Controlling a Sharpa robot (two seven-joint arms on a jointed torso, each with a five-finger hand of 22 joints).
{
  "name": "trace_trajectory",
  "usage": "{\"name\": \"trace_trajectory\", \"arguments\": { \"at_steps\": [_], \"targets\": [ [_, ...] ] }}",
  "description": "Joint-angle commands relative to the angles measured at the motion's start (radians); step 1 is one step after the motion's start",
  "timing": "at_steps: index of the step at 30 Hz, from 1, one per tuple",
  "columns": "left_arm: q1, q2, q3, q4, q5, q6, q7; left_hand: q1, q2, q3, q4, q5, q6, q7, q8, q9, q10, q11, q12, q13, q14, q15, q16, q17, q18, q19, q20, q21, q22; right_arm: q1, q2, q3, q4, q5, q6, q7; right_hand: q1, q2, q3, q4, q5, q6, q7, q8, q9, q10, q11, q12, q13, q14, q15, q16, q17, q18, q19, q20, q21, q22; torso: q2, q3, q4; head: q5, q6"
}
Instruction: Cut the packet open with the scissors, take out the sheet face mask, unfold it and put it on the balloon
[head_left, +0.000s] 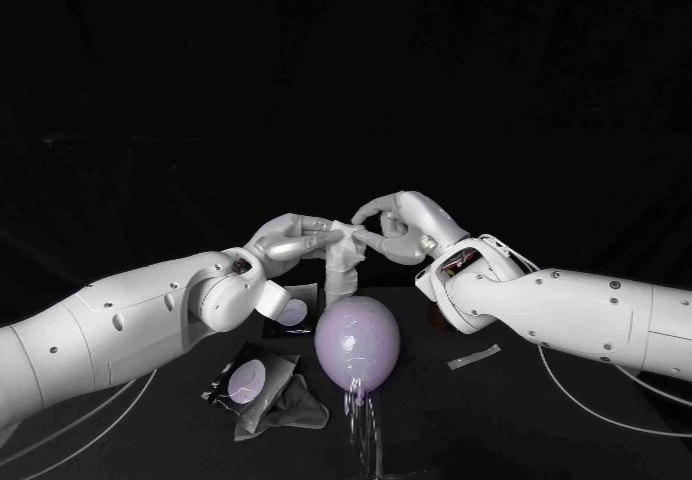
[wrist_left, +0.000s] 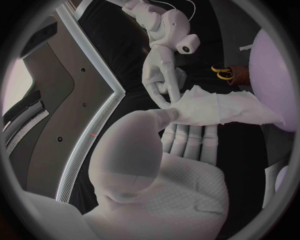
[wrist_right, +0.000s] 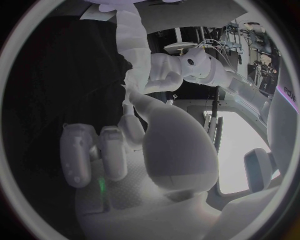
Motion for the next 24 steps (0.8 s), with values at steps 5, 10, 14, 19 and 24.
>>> {"name": "trace_trajectory", "arguments": {
  "at_steps": [5, 10, 14, 19, 24],
  "targets": [
    [0.002, 0.002, 0.002, 0.003, -0.003, 0.021, 0.009, -0.007, -0.001, 0.007, -0.001, -0.001, 0.005, 0.002, -0.001, 0.001, 0.006, 0.001, -0.005, -0.001, 0.006, 0.0, 0.003, -0.001, 0.014, -0.008, 0.002, 0.008, 0.002, 0.0, 0.003, 0.001, -0.002, -0.004, -0.033, 0.013, -0.002, 0.024, 0.012, 0.005, -0.006, 0.012, -0.005, 0.009, -0.002, 0.011, -0.002, 0.013, 0.062, 0.103, -0.01, 0.009, 0.263, -0.012, 0.067, -0.011, 0.013, 0.242, 0.0, -0.0002, 0.0002, -0.001, 0.0],
    [0.002, 0.002, 0.002, 0.004, -0.005, 0.025, 0.01, -0.007, -0.001, 0.007, -0.001, -0.001, 0.005, 0.002, -0.001, 0.001, 0.006, 0.001, -0.005, -0.001, 0.006, 0.0, 0.003, -0.001, 0.014, -0.008, 0.002, 0.008, 0.002, 0.0, 0.005, 0.001, -0.007, -0.001, -0.039, 0.013, 0.007, 0.101, 0.055, 0.016, -0.005, 0.04, -0.019, 0.031, 0.009, 0.036, -0.013, 0.051, 0.081, 0.103, -0.02, 0.009, 0.263, -0.019, 0.083, -0.019, 0.04, 0.251, 0.0, -0.0002, 0.0002, -0.001, -0.001],
    [0.002, 0.001, 0.002, 0.005, -0.007, 0.026, 0.01, -0.007, -0.001, 0.007, -0.001, -0.001, 0.005, 0.002, -0.001, 0.001, 0.006, 0.001, -0.005, -0.001, 0.006, 0.0, 0.003, -0.001, 0.014, -0.008, 0.002, 0.008, 0.002, 0.0, 0.004, 0.001, -0.007, 0.0, -0.04, 0.012, -0.01, 0.113, 0.069, 0.023, -0.005, 0.043, -0.023, 0.044, 0.017, 0.041, -0.017, 0.056, 0.083, 0.103, -0.024, 0.009, 0.263, -0.019, 0.084, -0.024, 0.042, 0.251, 0.0, 0.0001, 0.0, -0.001, -0.002],
    [0.002, 0.001, 0.002, 0.005, -0.007, 0.025, 0.011, -0.007, -0.001, 0.007, -0.001, -0.001, 0.005, 0.002, -0.001, 0.001, 0.006, 0.001, -0.005, -0.001, 0.006, 0.0, 0.003, -0.001, 0.014, -0.008, 0.002, 0.008, 0.002, 0.0, 0.001, 0.001, -0.004, 0.004, -0.035, 0.003, -0.02, 0.116, 0.082, 0.02, -0.005, 0.052, -0.03, 0.064, 0.029, 0.05, -0.023, 0.073, 0.093, 0.103, -0.029, 0.009, 0.263, -0.018, 0.082, -0.029, 0.039, 0.25, 0.0, -0.0002, -0.0005, -0.003, -0.001],
    [0.002, 0.001, 0.002, 0.005, -0.008, 0.024, 0.014, -0.006, -0.001, 0.007, -0.002, -0.001, 0.006, 0.002, 0.0, 0.001, 0.007, 0.001, -0.005, -0.001, 0.006, 0.0, 0.003, -0.001, 0.014, -0.008, 0.002, 0.009, 0.003, 0.0, -0.005, 0.001, 0.001, 0.06, -0.04, -0.002, -0.035, 0.113, 0.09, 0.017, -0.006, 0.055, -0.036, 0.088, 0.045, 0.063, -0.027, 0.105, 0.112, 0.103, -0.033, 0.009, 0.263, -0.017, 0.079, -0.033, 0.034, 0.248, -0.001, 0.0002, -0.0003, -0.004, -0.001]
  ]
}}
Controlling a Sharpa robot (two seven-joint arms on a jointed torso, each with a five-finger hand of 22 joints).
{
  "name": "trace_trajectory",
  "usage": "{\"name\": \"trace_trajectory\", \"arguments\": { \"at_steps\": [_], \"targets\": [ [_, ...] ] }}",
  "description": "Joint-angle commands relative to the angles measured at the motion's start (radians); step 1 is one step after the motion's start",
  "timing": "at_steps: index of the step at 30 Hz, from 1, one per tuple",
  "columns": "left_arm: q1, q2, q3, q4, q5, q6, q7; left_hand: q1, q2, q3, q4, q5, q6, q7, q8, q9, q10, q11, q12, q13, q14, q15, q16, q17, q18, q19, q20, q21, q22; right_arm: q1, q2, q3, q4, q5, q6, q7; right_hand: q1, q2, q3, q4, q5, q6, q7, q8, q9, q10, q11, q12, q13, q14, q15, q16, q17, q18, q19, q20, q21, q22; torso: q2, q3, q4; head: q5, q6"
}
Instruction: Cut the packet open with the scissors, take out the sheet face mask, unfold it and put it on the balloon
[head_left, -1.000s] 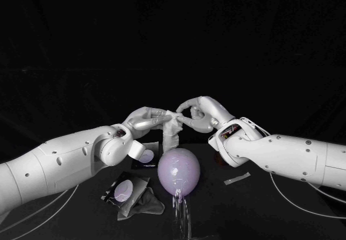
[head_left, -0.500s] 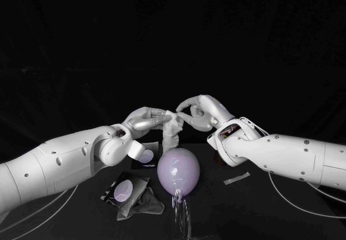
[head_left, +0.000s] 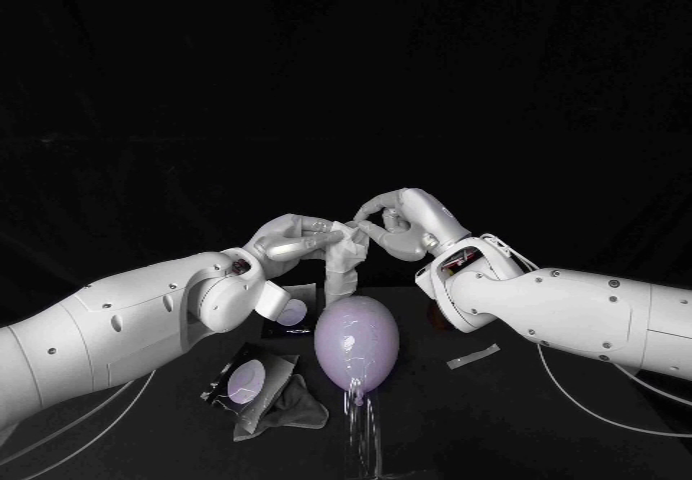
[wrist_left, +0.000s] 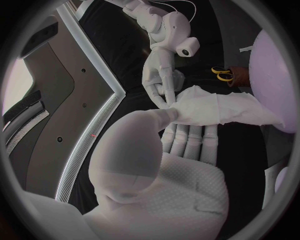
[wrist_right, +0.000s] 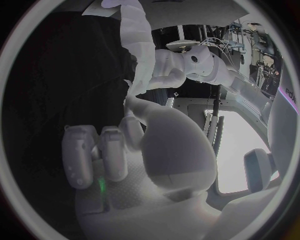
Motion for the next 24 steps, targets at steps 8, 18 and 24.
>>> {"name": "trace_trajectory", "arguments": {
  "at_steps": [8, 18, 24],
  "targets": [
    [0.002, 0.002, 0.002, 0.002, -0.007, 0.002, 0.022, -0.017, -0.003, -0.001, 0.011, -0.001, 0.004, 0.002, 0.002, 0.0, -0.002, 0.006, -0.012, -0.007, 0.002, 0.004, 0.004, -0.002, 0.012, -0.015, 0.006, 0.005, 0.003, 0.003, -0.012, 0.002, 0.016, 0.223, -0.006, 0.014, -0.02, 0.0, 0.013, -0.004, 0.001, 0.001, -0.004, 0.042, 0.036, 0.039, -0.025, 0.03, 0.123, 0.104, -0.011, 0.004, 0.263, -0.015, 0.074, -0.011, -0.014, 0.245, 0.0, 0.0001, -0.0002, -0.004, 0.004],
    [0.002, 0.004, 0.001, -0.001, -0.011, -0.022, 0.02, -0.015, -0.025, -0.02, -0.002, -0.001, 0.007, 0.01, 0.002, 0.001, -0.008, 0.005, -0.014, -0.01, 0.0, 0.004, 0.009, -0.002, 0.014, -0.018, 0.008, 0.008, 0.005, 0.016, -0.021, 0.004, 0.033, 0.585, 0.014, 0.094, -0.026, 0.0, 0.023, -0.013, 0.001, -0.009, -0.004, 0.058, 0.049, 0.046, -0.026, 0.049, 0.136, 0.104, -0.011, 0.004, 0.263, -0.011, 0.065, -0.012, -0.03, 0.239, -0.001, 0.0005, -0.0003, -0.006, 0.009],
    [0.002, 0.007, 0.001, -0.002, -0.015, -0.035, 0.016, -0.013, -0.041, -0.049, -0.012, -0.001, -0.01, 0.02, -0.006, -0.001, -0.03, 0.011, -0.022, -0.015, -0.004, 0.007, 0.011, -0.004, 0.014, -0.022, 0.011, 0.009, 0.006, 0.022, -0.022, 0.004, 0.051, 0.684, 0.039, 0.104, -0.031, 0.002, 0.03, -0.018, 0.001, -0.017, -0.004, 0.068, 0.058, 0.047, -0.025, 0.054, 0.139, 0.104, -0.011, 0.004, 0.263, -0.01, 0.063, -0.012, -0.032, 0.238, -0.001, 0.0001, -0.0005, -0.008, 0.012]
  ]
}}
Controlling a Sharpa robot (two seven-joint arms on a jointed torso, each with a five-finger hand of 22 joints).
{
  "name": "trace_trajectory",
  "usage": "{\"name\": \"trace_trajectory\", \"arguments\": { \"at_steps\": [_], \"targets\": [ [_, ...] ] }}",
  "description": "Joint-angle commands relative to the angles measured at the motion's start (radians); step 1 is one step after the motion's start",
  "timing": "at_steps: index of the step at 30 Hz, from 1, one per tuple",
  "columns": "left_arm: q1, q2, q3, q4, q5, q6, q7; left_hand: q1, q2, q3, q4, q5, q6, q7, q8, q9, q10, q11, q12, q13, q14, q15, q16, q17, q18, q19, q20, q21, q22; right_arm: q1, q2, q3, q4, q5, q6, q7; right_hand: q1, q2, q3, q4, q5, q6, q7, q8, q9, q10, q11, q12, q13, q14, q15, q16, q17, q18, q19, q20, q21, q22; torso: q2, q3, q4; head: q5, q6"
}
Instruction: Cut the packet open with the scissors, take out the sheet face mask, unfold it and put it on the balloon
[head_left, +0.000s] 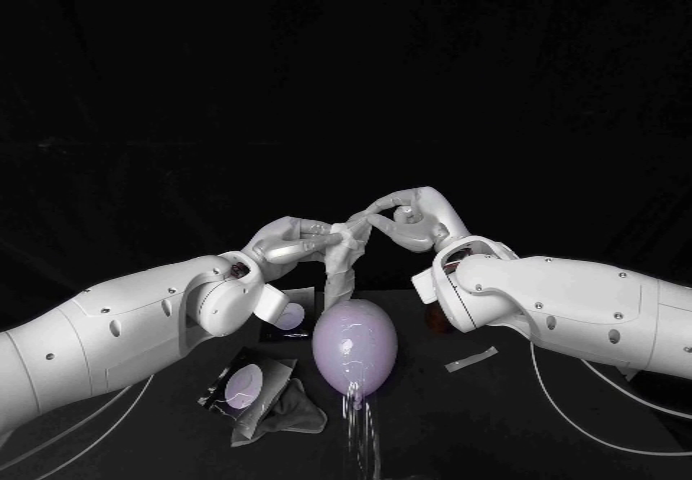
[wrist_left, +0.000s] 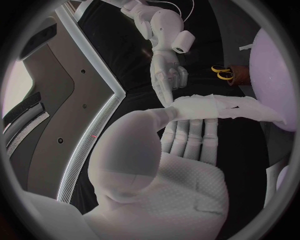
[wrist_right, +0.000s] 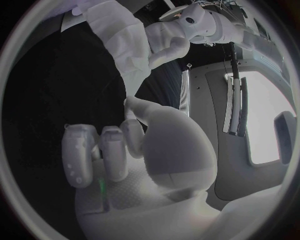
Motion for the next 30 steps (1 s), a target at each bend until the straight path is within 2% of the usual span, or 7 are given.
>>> {"name": "trace_trajectory", "arguments": {
  "at_steps": [1, 7, 10, 13, 20, 26, 30],
  "targets": [
    [0.001, 0.003, 0.001, 0.0, -0.007, -0.019, 0.011, 0.001, -0.011, -0.016, -0.004, -0.001, -0.012, 0.006, -0.006, -0.001, -0.015, 0.004, -0.006, -0.003, -0.004, 0.007, 0.007, -0.002, 0.015, -0.008, 0.004, 0.005, 0.002, 0.003, -0.002, 0.001, 0.009, 0.152, 0.03, 0.039, -0.01, 0.004, 0.008, 0.0, 0.002, -0.008, -0.002, 0.057, 0.061, 0.019, -0.01, 0.006, 0.139, 0.104, -0.004, 0.003, 0.263, -0.01, 0.063, -0.009, -0.004, 0.239, 0.0, -0.0004, 0.0003, -0.001, 0.002],
    [0.001, 0.005, 0.001, 0.0, -0.014, -0.032, 0.003, 0.005, -0.023, -0.042, -0.013, -0.001, -0.023, 0.011, -0.012, -0.002, -0.031, 0.01, -0.012, -0.006, -0.009, 0.011, 0.008, -0.003, 0.015, -0.013, 0.007, 0.004, 0.001, 0.004, -0.001, 0.001, 0.023, 0.214, 0.045, 0.041, -0.012, 0.005, 0.011, -0.002, 0.002, -0.011, -0.002, 0.062, 0.065, 0.022, -0.01, 0.013, 0.144, 0.104, -0.004, 0.003, 0.263, -0.01, 0.062, -0.009, -0.006, 0.238, 0.001, -0.0004, 0.0012, -0.003, 0.004],
    [0.001, 0.005, 0.001, -0.001, -0.016, -0.041, -0.003, 0.003, -0.043, -0.066, -0.022, -0.001, -0.04, 0.018, -0.022, -0.006, -0.042, 0.015, -0.016, -0.008, -0.014, 0.015, 0.01, -0.004, 0.014, -0.019, 0.01, -0.001, -0.001, 0.004, -0.001, 0.002, 0.03, 0.233, 0.049, 0.042, -0.014, 0.005, 0.012, -0.003, 0.002, -0.013, -0.002, 0.064, 0.067, 0.023, -0.01, 0.015, 0.145, 0.104, -0.003, 0.003, 0.262, -0.009, 0.06, -0.009, -0.008, 0.238, 0.001, -0.0005, 0.0008, -0.004, 0.003],
    [0.001, 0.005, 0.001, -0.003, -0.017, -0.05, -0.009, -0.009, -0.06, -0.088, -0.017, -0.001, -0.049, 0.022, -0.029, -0.009, -0.047, 0.018, -0.019, -0.009, -0.019, 0.019, 0.012, -0.004, 0.014, -0.023, 0.015, -0.013, -0.009, 0.004, -0.002, 0.002, 0.037, 0.243, 0.052, 0.043, -0.016, 0.005, 0.014, -0.005, 0.002, -0.015, -0.002, 0.068, 0.07, 0.023, -0.01, 0.018, 0.147, 0.104, -0.003, 0.002, 0.261, -0.009, 0.06, -0.008, -0.008, 0.238, 0.001, -0.0006, 0.0008, -0.004, 0.003],
    [0.001, 0.008, 0.0, -0.01, 0.0, -0.057, -0.018, -0.044, -0.064, -0.117, 0.015, -0.001, -0.043, 0.02, -0.029, -0.009, -0.042, 0.018, -0.018, -0.01, -0.021, 0.02, 0.019, -0.004, 0.018, -0.019, 0.024, -0.037, -0.029, 0.005, -0.004, 0.002, 0.048, 0.252, 0.061, 0.043, -0.017, 0.005, 0.015, -0.007, 0.002, -0.017, -0.002, 0.07, 0.072, 0.024, -0.01, 0.02, 0.148, 0.103, -0.003, 0.001, 0.261, -0.009, 0.06, -0.008, -0.008, 0.238, 0.0, -0.0005, 0.0005, -0.003, 0.004],
    [0.001, 0.009, 0.0, -0.017, -0.011, -0.062, -0.045, -0.077, -0.14, -0.175, 0.03, -0.001, -0.061, 0.027, -0.043, -0.016, -0.047, 0.021, -0.02, -0.01, -0.023, 0.021, 0.028, -0.004, 0.022, -0.004, 0.033, -0.071, -0.057, 0.006, -0.002, 0.003, 0.05, 0.262, 0.06, 0.05, -0.02, 0.006, 0.017, -0.008, 0.002, -0.02, -0.002, 0.074, 0.076, 0.024, -0.009, 0.022, 0.15, 0.103, -0.003, 0.002, 0.261, -0.009, 0.06, -0.008, -0.008, 0.238, 0.001, -0.0003, 0.0009, -0.004, 0.006],
    [0.001, 0.011, 0.0, -0.025, -0.043, -0.086, -0.074, -0.073, -0.152, -0.197, 0.037, -0.001, -0.07, 0.034, -0.051, -0.021, -0.058, 0.026, -0.021, -0.009, -0.038, 0.026, 0.025, -0.009, 0.022, 0.001, 0.037, -0.105, -0.083, 0.009, 0.003, 0.006, 0.045, 0.281, 0.058, 0.059, -0.022, 0.007, 0.019, -0.009, 0.002, -0.022, -0.002, 0.077, 0.078, 0.026, -0.009, 0.026, 0.152, 0.103, -0.003, 0.001, 0.26, -0.009, 0.06, -0.008, -0.008, 0.238, 0.001, -0.0003, 0.001, -0.006, 0.009]
  ]
}}
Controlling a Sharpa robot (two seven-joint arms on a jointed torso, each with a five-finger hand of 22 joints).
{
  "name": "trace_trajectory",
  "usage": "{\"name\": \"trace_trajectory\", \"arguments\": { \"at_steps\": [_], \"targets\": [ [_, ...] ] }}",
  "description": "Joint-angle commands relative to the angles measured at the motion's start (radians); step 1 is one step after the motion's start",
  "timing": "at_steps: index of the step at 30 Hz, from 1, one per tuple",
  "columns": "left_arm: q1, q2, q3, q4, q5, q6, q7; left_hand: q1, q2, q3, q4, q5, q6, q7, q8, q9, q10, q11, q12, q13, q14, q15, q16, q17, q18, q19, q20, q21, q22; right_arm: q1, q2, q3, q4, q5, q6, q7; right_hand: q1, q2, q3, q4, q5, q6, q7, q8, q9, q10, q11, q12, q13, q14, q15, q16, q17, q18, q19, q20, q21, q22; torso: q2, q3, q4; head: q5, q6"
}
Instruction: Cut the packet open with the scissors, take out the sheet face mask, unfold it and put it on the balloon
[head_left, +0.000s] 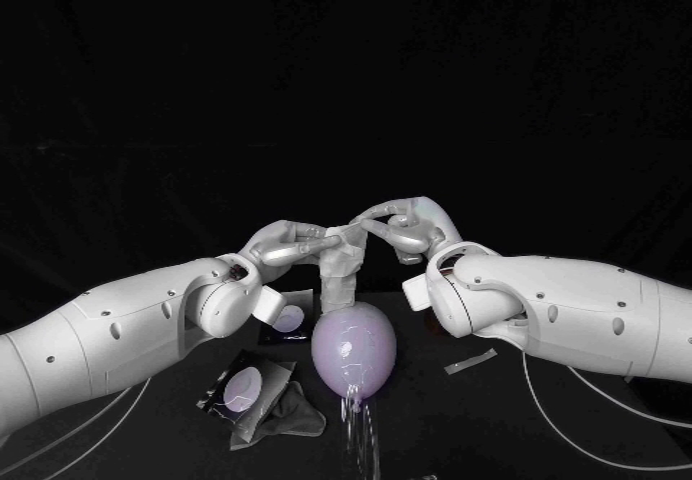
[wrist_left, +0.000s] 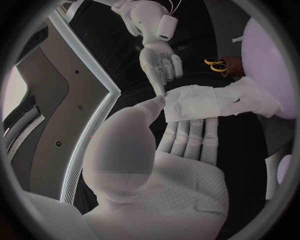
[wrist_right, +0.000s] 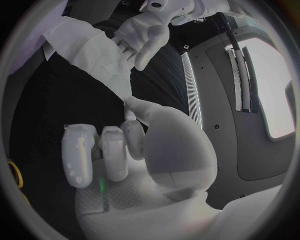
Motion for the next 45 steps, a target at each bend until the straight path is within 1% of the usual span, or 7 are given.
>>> {"name": "trace_trajectory", "arguments": {
  "at_steps": [1, 25, 29, 33, 35, 37, 45],
  "targets": [
    [0.002, 0.004, 0.001, -0.006, -0.035, -0.035, -0.042, 0.003, -0.014, -0.015, 0.002, -0.001, -0.011, 0.005, -0.009, -0.003, -0.014, 0.003, -0.005, 0.0, -0.014, 0.001, 0.0, -0.004, 0.01, 0.005, 0.007, -0.021, -0.016, 0.004, 0.005, 0.003, -0.004, 0.031, 0.015, 0.028, -0.004, 0.007, 0.006, -0.001, 0.003, -0.004, 0.001, 0.057, 0.072, 0.019, -0.001, 0.006, 0.154, 0.104, -0.003, 0.006, 0.261, -0.009, 0.061, -0.008, -0.001, 0.238, 0.0, 0.0003, 0.0002, -0.002, 0.003],
    [0.001, 0.009, 0.0, -0.081, -0.097, -0.226, -0.012, 0.098, 0.017, -0.119, 0.03, -0.001, -0.048, 0.051, -0.041, -0.021, -0.158, 0.057, -0.082, -0.005, -0.172, 0.067, -0.187, -0.141, -0.024, -0.059, 0.037, -0.278, -0.199, 0.03, 0.029, 0.01, -0.021, 0.169, 0.018, 0.037, -0.012, 0.01, 0.012, -0.005, 0.003, -0.011, 0.001, 0.069, 0.082, 0.019, -0.002, 0.01, 0.156, 0.102, -0.003, 0.002, 0.257, -0.008, 0.057, -0.008, -0.007, 0.236, 0.001, -0.0007, -0.0003, -0.008, 0.016],
    [0.001, -0.004, 0.001, -0.046, -0.095, -0.256, 0.03, 0.12, 0.032, -0.108, 0.026, -0.001, 0.011, 0.019, -0.002, -0.004, -0.07, 0.024, -0.025, 0.013, -0.062, 0.033, -0.106, -0.118, 0.013, 0.053, 0.028, -0.228, -0.183, 0.03, 0.031, 0.01, -0.024, 0.171, 0.018, 0.037, -0.013, 0.011, 0.013, -0.006, 0.003, -0.013, 0.001, 0.071, 0.084, 0.018, -0.002, 0.009, 0.156, 0.102, -0.003, 0.002, 0.257, -0.008, 0.056, -0.008, -0.008, 0.236, 0.002, -0.0005, 0.0003, -0.006, 0.016],
    [0.0, -0.015, 0.002, -0.008, -0.085, -0.234, 0.04, 0.117, 0.053, -0.096, 0.037, 0.0, 0.062, -0.019, 0.039, 0.02, 0.015, -0.02, 0.041, 0.037, 0.081, -0.024, 0.031, -0.065, 0.016, 0.184, -0.015, -0.127, -0.135, 0.03, 0.033, 0.01, -0.025, 0.172, 0.019, 0.038, -0.013, 0.011, 0.013, -0.006, 0.003, -0.013, 0.001, 0.071, 0.084, 0.018, -0.002, 0.009, 0.156, 0.102, -0.003, 0.002, 0.257, -0.008, 0.056, -0.008, -0.008, 0.236, 0.001, -0.0005, 0.0002, -0.005, 0.015],
    [0.0, -0.018, 0.002, 0.011, -0.069, -0.203, 0.032, 0.096, 0.066, -0.098, 0.057, 0.006, 0.092, -0.046, 0.066, 0.042, 0.103, -0.065, 0.101, 0.063, 0.206, -0.075, 0.141, -0.02, 0.015, 0.28, -0.062, -0.037, -0.089, 0.03, 0.034, 0.01, -0.024, 0.172, 0.02, 0.039, -0.014, 0.011, 0.014, -0.006, 0.003, -0.014, 0.001, 0.072, 0.085, 0.018, -0.001, 0.007, 0.155, 0.102, -0.003, 0.002, 0.257, -0.008, 0.056, -0.008, -0.008, 0.236, 0.001, -0.0002, 0.0004, -0.004, 0.013],
    [0.0, -0.017, 0.002, 0.027, -0.055, -0.178, 0.021, 0.06, 0.088, -0.093, 0.102, -0.001, 0.087, -0.046, 0.068, 0.049, 0.136, -0.069, 0.114, 0.07, 0.243, -0.084, 0.169, -0.007, 0.014, 0.305, -0.086, -0.002, -0.07, 0.031, 0.035, 0.01, -0.024, 0.172, 0.021, 0.039, -0.014, 0.012, 0.015, -0.006, 0.003, -0.014, 0.001, 0.073, 0.085, 0.018, -0.001, 0.008, 0.156, 0.102, -0.003, 0.001, 0.257, -0.007, 0.056, -0.008, -0.008, 0.236, 0.001, -0.0003, 0.0006, -0.004, 0.012],
    [0.0, -0.007, 0.003, 0.056, -0.017, -0.147, 0.007, -0.024, 0.019, -0.158, 0.193, -0.001, 0.057, -0.038, 0.061, 0.066, 0.162, -0.066, 0.121, 0.081, 0.316, -0.089, 0.225, 0.023, 0.01, 0.337, -0.115, 0.065, -0.03, 0.031, 0.041, 0.01, -0.018, 0.172, 0.025, 0.039, -0.015, 0.012, 0.015, -0.007, 0.003, -0.015, 0.001, 0.074, 0.086, 0.017, -0.001, 0.006, 0.155, 0.102, -0.003, 0.001, 0.257, -0.007, 0.056, -0.008, -0.009, 0.235, 0.0, 0.0007, -0.0007, -0.001, 0.011]
  ]
}}
